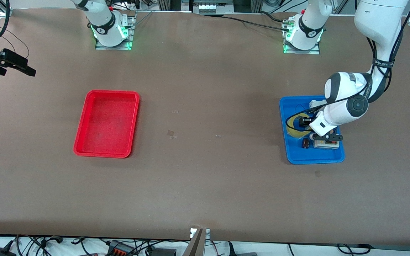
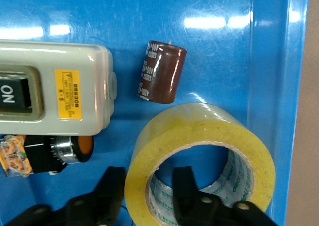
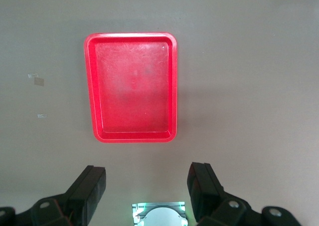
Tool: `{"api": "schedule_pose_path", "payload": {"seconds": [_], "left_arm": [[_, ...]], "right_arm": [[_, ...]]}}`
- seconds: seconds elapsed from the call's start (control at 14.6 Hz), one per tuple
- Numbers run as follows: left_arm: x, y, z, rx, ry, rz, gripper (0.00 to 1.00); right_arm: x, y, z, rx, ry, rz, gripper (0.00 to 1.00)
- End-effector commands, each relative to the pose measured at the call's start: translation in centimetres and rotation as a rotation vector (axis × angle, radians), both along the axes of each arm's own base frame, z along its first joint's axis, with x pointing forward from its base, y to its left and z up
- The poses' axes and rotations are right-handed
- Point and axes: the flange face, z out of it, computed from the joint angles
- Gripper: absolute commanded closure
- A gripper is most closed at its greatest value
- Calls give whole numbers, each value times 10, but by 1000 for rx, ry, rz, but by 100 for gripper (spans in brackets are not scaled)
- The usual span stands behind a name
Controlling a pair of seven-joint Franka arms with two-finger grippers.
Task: Place and move tape with both arms
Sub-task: 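Close the left gripper on the tape roll's rim and lift it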
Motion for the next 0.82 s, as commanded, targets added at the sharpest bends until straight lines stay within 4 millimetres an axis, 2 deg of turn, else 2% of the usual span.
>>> {"api": "schedule_pose_path", "payload": {"seconds": [0.0, 0.14, 0.2, 0.34, 0.48, 0.61, 0.68, 0.75], "left_arm": [[2, 6, 5, -12, -2, -47, 84], [4, 24, 13, -25, 9, -87, 91], [7, 34, 25, -26, -2, -79, 91], [9, 35, 57, -26, -4, -79, 91], [14, 35, 98, -26, 11, -71, 91], [11, 26, 135, -27, 16, -56, 91], [8, 15, 147, -23, 9, -46, 91], [5, -4, 151, -19, 16, -38, 91]], "right_arm": [[0, 1, 2, 0, -10, 15, 2], [0, 1, 0, 1, -7, 16, 2], [0, 1, 1, 1, -8, 16, 2], [0, 1, 2, 1, -10, 16, 2], [0, 1, 2, 1, -11, 16, 2], [-1, 1, 5, -2, -17, 10, 2], [-2, 2, 7, -6, -20, 7, 2], [-2, 2, 8, -6, -22, 7, 2]]}}
